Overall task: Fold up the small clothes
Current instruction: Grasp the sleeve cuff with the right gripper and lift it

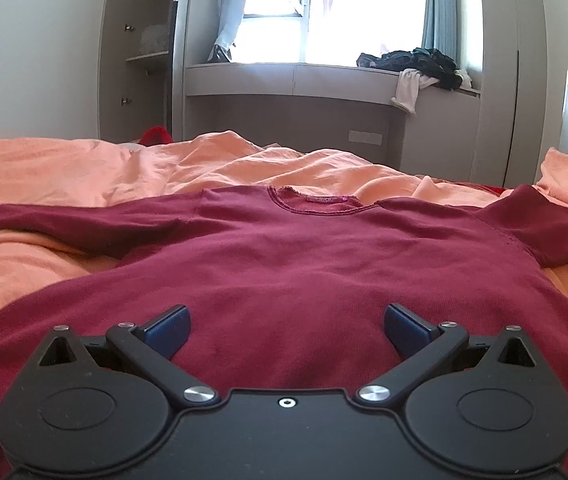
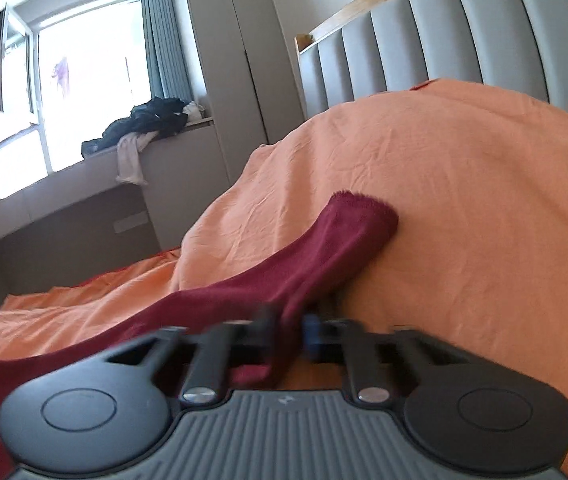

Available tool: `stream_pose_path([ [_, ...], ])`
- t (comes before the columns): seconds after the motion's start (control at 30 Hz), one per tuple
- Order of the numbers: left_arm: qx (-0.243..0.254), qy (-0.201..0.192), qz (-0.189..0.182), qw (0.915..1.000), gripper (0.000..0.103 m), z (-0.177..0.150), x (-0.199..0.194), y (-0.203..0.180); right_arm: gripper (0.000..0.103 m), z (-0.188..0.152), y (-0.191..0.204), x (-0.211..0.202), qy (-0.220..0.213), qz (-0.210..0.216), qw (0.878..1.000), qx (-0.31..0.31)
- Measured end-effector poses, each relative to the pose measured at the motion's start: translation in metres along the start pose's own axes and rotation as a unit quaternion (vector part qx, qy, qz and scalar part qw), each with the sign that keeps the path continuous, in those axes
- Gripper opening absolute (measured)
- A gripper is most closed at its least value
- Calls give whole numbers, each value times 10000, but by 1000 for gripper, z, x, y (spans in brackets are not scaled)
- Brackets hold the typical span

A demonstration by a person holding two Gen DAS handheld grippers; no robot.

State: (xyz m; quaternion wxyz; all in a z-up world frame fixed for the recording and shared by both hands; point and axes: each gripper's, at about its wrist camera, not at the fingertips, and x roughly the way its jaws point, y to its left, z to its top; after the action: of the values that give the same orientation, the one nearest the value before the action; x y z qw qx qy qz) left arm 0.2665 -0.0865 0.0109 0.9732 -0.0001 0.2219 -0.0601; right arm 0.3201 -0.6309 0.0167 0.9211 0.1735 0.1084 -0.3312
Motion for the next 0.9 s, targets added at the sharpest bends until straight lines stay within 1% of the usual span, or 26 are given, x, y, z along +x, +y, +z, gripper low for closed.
stream_pose_path([
  [0.13,7,188,-11,9998,103,8,-1,6,6,13,19,-19,-353,45,9989,-307],
  [0.2,-111,334,25,9994,103,15,2,16,6,22,37,-37,-568,162,9963,-628],
  [0.27,-249,432,57,9987,103,23,4,26,6,31,58,-60,-808,324,9911,-1008],
  [0.33,-379,410,192,9983,103,31,4,38,5,39,86,-86,-1076,577,9825,-1407],
  [0.43,-610,260,472,9967,103,42,2,60,5,46,132,-120,-1319,1067,9676,-1873],
  [0.53,-718,116,438,9964,103,49,-3,83,5,42,182,-154,-1494,1607,9466,-2361],
  [0.6,-786,6,540,9954,103,52,-8,96,5,30,214,-179,-1595,1956,9286,-2722],
  [0.67,-884,-82,752,9932,103,53,-14,110,5,13,244,-200,-1667,2315,9077,-3077],
  [0.73,-1069,-105,933,9898,103,53,-18,126,5,-12,277,-217,-1720,2611,8822,-3520],
  [0.77,-1177,-102,969,9883,103,54,-20,134,5,-30,294,-227,-1767,2757,8632,-3842],
  [0.8,-1292,-98,981,9867,103,54,-21,142,5,-44,308,-233,-1811,2856,8472,-4097],
  [0.9,-1459,-93,1029,9839,103,52,-25,161,5,-105,341,-259,-1958,3162,7812,-5014],
])
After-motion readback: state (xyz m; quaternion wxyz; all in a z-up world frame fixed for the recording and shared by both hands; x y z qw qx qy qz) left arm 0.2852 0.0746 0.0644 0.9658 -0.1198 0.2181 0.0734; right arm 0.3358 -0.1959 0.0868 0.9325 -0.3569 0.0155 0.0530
